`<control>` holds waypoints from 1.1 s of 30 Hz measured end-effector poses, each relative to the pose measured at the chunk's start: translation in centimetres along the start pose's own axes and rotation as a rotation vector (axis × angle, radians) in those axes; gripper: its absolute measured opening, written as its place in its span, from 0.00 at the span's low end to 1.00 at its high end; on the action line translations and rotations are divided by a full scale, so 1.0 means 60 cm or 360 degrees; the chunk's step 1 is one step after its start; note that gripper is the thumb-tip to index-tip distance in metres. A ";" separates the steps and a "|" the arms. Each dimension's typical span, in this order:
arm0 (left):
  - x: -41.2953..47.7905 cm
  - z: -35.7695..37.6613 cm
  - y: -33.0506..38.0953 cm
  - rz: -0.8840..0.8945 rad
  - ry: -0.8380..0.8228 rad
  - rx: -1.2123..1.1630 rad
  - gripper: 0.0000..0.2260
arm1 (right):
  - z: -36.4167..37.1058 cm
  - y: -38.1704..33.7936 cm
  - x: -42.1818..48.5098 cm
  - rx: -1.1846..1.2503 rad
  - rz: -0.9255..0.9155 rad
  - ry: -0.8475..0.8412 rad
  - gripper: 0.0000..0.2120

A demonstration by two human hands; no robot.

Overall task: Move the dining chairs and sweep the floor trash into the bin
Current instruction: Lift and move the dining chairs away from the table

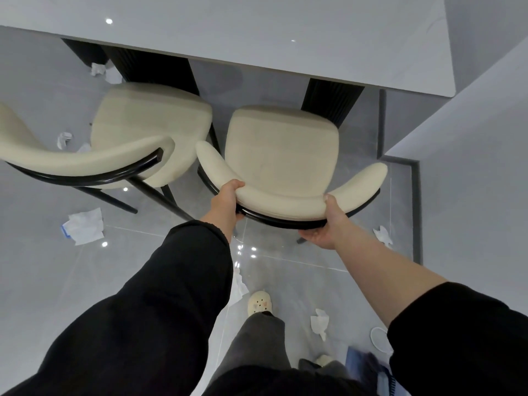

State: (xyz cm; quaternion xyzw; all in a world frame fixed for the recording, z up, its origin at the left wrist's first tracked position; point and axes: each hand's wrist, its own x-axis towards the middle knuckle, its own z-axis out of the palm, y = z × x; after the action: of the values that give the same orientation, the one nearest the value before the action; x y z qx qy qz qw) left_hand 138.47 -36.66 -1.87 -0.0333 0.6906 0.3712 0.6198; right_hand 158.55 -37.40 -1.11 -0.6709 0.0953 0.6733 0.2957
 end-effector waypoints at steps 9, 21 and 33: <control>-0.009 -0.005 0.021 0.0048 0.0012 0.0132 0.20 | 0.013 0.003 0.007 -0.0075 0.0005 0.0033 0.35; -0.103 -0.105 -0.067 0.0885 0.0062 0.1313 0.19 | -0.009 0.088 -0.040 -0.1062 -0.0576 0.0043 0.26; -0.164 -0.352 -0.186 0.1465 0.0441 0.2106 0.30 | 0.031 0.315 -0.144 -0.2696 -0.1845 -0.0072 0.23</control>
State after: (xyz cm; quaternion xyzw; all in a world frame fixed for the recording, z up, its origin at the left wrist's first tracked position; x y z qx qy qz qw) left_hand 128.81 -60.47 0.61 0.5808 0.7816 0.0964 0.2058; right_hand 146.38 -54.00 2.27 -0.5895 -0.7555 0.2857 0.0064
